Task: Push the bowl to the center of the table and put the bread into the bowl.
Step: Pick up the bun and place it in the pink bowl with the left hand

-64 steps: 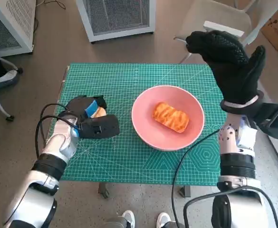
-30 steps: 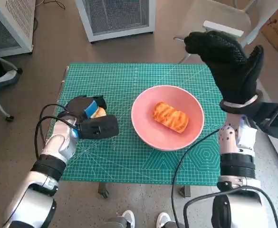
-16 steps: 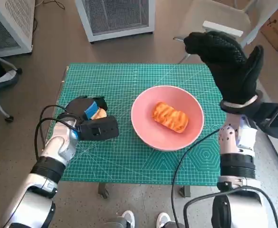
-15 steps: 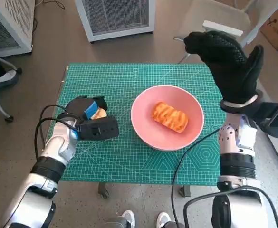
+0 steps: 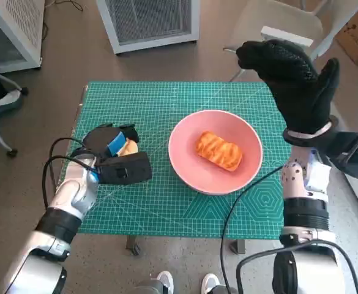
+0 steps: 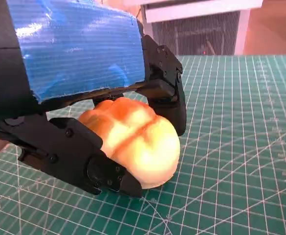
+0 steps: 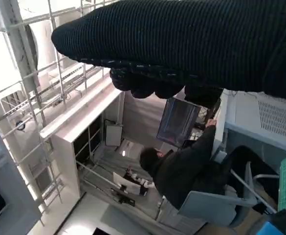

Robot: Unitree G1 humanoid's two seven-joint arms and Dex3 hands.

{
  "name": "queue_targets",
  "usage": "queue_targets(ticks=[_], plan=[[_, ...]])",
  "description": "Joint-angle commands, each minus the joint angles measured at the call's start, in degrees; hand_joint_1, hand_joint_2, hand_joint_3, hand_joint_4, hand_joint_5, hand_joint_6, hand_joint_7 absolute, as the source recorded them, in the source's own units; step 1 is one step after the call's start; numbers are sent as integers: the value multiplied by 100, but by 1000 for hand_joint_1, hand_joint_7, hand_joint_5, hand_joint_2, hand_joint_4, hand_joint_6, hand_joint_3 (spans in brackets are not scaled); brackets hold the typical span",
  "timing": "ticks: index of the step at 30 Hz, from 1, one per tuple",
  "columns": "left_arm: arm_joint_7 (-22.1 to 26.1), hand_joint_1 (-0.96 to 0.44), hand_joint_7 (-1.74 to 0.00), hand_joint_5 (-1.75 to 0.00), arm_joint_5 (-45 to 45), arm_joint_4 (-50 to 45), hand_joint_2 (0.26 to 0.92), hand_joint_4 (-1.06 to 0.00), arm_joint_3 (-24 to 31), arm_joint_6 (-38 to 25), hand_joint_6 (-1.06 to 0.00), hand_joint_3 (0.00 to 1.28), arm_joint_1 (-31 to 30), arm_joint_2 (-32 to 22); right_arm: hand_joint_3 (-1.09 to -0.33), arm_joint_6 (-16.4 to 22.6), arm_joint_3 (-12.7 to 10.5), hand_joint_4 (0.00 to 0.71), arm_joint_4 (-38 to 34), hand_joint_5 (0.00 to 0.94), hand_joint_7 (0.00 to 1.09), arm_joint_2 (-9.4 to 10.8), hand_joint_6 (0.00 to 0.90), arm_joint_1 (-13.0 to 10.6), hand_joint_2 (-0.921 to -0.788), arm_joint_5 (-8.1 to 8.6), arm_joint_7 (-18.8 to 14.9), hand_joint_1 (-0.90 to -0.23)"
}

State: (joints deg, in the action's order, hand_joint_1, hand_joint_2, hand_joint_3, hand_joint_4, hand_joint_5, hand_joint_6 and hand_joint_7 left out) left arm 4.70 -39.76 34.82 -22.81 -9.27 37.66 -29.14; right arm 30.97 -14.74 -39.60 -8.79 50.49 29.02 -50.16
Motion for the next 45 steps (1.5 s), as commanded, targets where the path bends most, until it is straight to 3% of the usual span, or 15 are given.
queue_targets(ticks=[1, 45], plan=[[56, 1, -1187, -1274, 0, -160, 920, -597, 80, -56, -597, 122, -75, -83, -741, -90, 17, 256, -28, 3, 457, -8, 112, -105, -921, -21, -64, -667], [156, 1, -1223, -1219, -4, -884, 920, -613, 334, -147, -598, 113, -320, -178, -739, -190, 48, 255, 71, 1, 493, -30, 103, -128, -921, -42, -68, -664]])
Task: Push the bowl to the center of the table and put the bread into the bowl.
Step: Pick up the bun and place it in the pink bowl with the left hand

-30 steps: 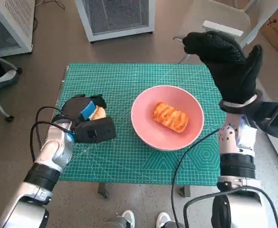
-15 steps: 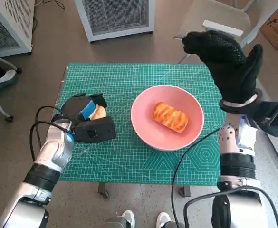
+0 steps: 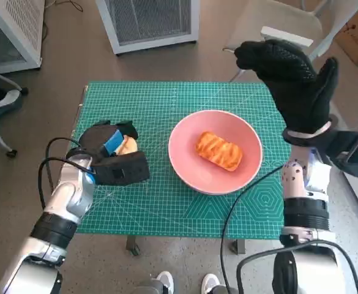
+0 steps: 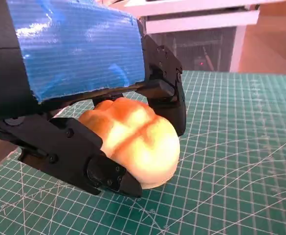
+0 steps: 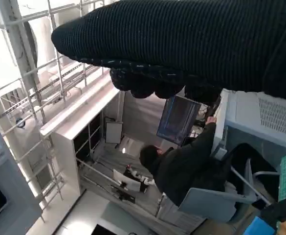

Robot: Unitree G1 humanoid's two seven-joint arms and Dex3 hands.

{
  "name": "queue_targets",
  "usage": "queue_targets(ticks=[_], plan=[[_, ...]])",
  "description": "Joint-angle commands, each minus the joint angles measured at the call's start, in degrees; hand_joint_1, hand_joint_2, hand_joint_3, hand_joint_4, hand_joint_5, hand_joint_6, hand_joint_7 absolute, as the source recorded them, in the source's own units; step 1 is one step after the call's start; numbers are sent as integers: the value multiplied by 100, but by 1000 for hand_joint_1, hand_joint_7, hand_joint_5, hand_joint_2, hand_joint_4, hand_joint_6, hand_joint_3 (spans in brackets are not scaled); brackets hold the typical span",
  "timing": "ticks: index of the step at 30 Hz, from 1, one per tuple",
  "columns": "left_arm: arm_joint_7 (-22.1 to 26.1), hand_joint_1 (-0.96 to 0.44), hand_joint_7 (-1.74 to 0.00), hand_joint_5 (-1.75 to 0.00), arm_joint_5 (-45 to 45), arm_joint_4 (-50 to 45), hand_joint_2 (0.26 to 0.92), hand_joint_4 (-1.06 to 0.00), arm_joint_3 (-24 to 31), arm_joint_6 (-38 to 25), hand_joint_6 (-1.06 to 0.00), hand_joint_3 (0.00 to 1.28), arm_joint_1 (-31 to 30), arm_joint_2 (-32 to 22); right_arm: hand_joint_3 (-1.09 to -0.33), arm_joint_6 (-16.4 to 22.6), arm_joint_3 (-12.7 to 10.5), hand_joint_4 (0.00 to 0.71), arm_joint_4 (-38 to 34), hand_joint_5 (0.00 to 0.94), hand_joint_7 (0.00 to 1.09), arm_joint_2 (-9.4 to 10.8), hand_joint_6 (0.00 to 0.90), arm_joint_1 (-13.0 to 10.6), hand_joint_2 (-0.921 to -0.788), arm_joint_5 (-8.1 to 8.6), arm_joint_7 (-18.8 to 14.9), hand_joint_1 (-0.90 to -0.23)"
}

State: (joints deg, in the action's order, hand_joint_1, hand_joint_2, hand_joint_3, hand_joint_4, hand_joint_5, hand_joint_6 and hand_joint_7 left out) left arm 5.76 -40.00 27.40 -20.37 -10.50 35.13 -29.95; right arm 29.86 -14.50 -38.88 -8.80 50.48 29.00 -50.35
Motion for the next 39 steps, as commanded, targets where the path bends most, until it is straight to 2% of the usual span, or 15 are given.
queue_targets(ticks=[1, 7, 17, 39], plan=[[54, 1, -1223, -1219, 15, -147, 921, -614, 95, -25, -597, 113, -70, -95, -739, -81, 24, 255, 1, 1, 493, -29, 103, -128, -921, -41, -48, -664], [67, 1, -1224, -1216, 3, -167, 921, -616, 110, -29, -597, 112, -82, -91, -740, -85, 21, 255, 3, 1, 497, -28, 102, -128, -921, -43, -49, -664], [217, 1, -1236, -1202, 39, -884, 921, -635, 332, -185, -579, 111, -247, -141, -741, -67, 10, 254, -32, 0, 506, -15, 100, -129, -921, -30, -70, -658], [367, 1, -1202, -1200, -81, -1737, 921, -660, 495, -436, -586, 98, -337, -125, -744, -9, -2, 255, -62, 1, 519, 0, 95, -128, -921, -47, -92, -641]])
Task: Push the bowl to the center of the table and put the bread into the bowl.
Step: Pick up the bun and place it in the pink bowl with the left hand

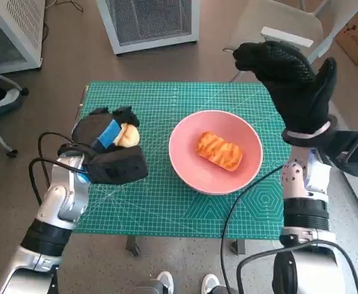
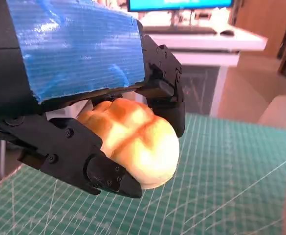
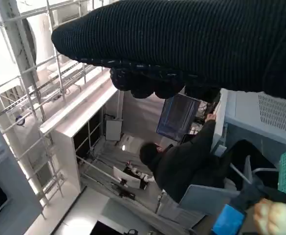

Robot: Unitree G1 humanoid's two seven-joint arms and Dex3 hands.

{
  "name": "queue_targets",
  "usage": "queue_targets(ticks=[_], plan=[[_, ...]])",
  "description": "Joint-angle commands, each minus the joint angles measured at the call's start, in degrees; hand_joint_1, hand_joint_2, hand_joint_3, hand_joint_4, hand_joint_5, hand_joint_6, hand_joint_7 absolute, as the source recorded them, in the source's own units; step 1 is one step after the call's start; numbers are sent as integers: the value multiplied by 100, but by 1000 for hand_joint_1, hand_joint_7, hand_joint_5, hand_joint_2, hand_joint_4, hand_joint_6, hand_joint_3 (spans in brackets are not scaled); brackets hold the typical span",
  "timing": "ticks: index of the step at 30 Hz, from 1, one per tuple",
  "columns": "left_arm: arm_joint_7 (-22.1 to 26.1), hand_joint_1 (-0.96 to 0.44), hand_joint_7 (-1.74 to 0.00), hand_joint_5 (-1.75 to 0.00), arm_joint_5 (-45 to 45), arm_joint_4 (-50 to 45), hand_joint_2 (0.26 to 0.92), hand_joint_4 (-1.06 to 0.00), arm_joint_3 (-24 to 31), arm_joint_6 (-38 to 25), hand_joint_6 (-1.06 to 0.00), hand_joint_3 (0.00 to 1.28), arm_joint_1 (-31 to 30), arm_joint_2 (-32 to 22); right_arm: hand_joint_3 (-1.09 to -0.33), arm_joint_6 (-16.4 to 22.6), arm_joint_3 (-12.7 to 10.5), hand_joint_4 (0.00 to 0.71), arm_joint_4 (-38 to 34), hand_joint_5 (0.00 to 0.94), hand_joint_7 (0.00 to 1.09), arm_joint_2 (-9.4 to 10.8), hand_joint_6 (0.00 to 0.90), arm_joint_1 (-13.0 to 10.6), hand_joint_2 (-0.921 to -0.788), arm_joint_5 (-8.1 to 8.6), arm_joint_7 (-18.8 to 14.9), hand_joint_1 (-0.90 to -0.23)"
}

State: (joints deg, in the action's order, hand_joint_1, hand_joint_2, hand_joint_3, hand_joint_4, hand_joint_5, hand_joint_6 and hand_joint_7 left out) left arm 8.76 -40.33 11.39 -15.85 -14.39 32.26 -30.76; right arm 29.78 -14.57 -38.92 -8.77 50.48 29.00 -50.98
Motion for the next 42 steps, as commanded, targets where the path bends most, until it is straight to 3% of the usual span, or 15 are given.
queue_targets(ticks=[1, 20, 42], plan=[[70, 1, -1202, -1199, -49, -142, 920, -660, 44, -50, -587, 98, -53, -44, -744, 0, 5, 255, -58, 1, 520, -3, 95, -128, -921, -46, -29, -641], [82, 1, -1193, -1171, -48, -445, 920, -676, 91, -55, -608, 82, -47, -33, -745, 71, 19, 259, -74, 2, 528, 1, 91, -133, -921, -73, -4, -640], [106, 1, -1199, -1127, -260, -765, 920, -704, -16, 98, -615, 66, 404, 247, -738, 91, -33, 255, -98, 1, 528, -14, 87, -131, -921, -44, -14, -650]])
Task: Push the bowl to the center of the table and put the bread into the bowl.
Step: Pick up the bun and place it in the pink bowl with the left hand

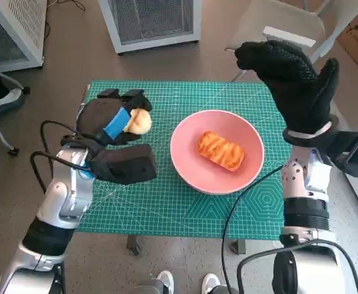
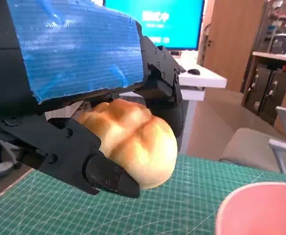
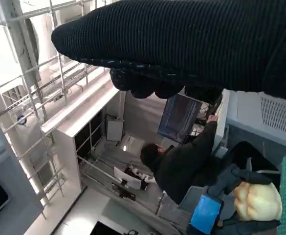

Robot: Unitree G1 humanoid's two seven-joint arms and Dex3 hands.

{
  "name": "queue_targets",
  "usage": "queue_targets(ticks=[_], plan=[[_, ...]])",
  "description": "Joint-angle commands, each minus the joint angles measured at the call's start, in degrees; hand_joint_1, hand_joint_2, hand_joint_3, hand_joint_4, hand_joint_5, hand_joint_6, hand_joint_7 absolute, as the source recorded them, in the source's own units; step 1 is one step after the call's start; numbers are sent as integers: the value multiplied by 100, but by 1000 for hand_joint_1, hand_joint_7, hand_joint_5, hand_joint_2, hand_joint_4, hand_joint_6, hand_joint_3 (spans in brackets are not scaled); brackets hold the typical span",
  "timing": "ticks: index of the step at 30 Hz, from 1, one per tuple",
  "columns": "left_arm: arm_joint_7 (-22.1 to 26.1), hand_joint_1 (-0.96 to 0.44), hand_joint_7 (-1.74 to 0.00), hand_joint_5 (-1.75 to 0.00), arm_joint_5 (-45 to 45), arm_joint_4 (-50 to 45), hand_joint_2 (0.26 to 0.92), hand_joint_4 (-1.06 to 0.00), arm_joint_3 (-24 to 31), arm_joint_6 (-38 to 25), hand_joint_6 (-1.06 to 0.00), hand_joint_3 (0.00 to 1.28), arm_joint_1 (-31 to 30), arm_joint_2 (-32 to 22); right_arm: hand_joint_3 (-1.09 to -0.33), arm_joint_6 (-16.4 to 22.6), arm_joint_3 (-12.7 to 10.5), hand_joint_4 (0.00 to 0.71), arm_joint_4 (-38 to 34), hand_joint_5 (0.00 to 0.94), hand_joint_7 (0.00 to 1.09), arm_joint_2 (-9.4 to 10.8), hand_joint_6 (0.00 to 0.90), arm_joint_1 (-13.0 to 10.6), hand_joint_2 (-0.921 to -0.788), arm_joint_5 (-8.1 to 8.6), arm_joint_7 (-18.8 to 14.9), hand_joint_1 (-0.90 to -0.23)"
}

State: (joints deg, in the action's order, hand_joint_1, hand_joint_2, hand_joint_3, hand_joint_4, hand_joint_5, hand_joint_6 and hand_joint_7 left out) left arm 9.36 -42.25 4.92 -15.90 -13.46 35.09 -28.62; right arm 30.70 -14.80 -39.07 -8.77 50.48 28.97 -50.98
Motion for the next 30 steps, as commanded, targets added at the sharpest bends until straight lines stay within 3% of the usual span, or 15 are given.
queue_targets(ticks=[1, 30], plan=[[49, 1, -1199, -1126, -73, -118, 920, -704, -8, 5, -615, 66, 121, 38, -738, -1, -10, 255, -84, 1, 528, -14, 87, -130, -921, -41, -15, -650], [90, 1, -1217, -1146, -69, 197, 920, -704, -314, 543, -584, 80, 747, 494, -738, 63, -3, 267, -26, 5, 530, -16, 94, -211, -921, -74, 33, -650]])
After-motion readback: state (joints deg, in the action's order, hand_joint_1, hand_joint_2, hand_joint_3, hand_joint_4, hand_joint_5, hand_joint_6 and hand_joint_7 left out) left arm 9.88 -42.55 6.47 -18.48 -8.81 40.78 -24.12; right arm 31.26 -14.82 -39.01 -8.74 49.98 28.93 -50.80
